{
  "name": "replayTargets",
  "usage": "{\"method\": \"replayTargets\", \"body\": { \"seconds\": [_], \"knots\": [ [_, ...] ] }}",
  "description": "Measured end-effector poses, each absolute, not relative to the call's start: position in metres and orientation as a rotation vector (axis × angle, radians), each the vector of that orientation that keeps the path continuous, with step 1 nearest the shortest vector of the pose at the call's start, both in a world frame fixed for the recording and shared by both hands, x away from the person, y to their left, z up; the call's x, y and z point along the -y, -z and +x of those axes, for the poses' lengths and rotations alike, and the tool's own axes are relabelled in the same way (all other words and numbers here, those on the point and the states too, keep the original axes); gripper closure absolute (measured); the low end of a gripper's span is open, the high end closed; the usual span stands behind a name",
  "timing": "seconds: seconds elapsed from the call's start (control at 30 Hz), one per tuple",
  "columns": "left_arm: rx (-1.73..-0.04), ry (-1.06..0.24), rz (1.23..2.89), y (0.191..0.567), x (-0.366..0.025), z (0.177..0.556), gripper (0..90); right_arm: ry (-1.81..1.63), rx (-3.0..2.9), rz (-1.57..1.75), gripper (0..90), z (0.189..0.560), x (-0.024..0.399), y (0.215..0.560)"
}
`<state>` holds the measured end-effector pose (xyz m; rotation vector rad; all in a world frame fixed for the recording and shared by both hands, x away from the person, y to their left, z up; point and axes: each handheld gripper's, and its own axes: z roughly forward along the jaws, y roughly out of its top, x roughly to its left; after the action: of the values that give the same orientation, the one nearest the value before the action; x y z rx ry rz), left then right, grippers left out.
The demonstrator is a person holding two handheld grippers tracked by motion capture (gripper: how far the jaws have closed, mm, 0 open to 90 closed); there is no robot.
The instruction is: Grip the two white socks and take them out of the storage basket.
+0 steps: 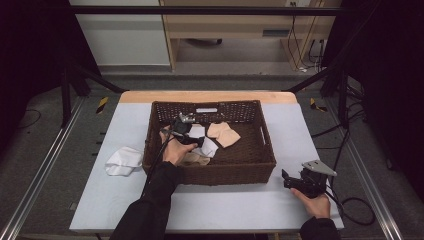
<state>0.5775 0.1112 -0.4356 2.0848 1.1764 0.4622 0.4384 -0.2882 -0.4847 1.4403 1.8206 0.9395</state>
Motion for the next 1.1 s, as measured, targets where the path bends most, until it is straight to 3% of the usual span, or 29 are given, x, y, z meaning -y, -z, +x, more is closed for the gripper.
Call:
{"method": "replayTargets", "body": {
  "seconds": [0.23,0.53,0.7,1.1],
  "knots": [
    [-1.232,-0.413,2.110,0.440,-0.112,0.578,41.0,-0.937,-1.823,1.436,7.3,0.439,0.288,0.485],
    [-1.260,-0.362,2.159,0.438,-0.113,0.576,73.0,-0.938,-1.822,1.439,7.3,0.438,0.288,0.485],
    [-1.271,-0.349,2.129,0.432,-0.114,0.572,76.7,-0.937,-1.822,1.439,7.3,0.438,0.288,0.485],
    [-1.090,-0.429,1.961,0.404,-0.119,0.558,77.5,-0.932,-1.826,1.439,7.4,0.439,0.288,0.485]
  ]
}}
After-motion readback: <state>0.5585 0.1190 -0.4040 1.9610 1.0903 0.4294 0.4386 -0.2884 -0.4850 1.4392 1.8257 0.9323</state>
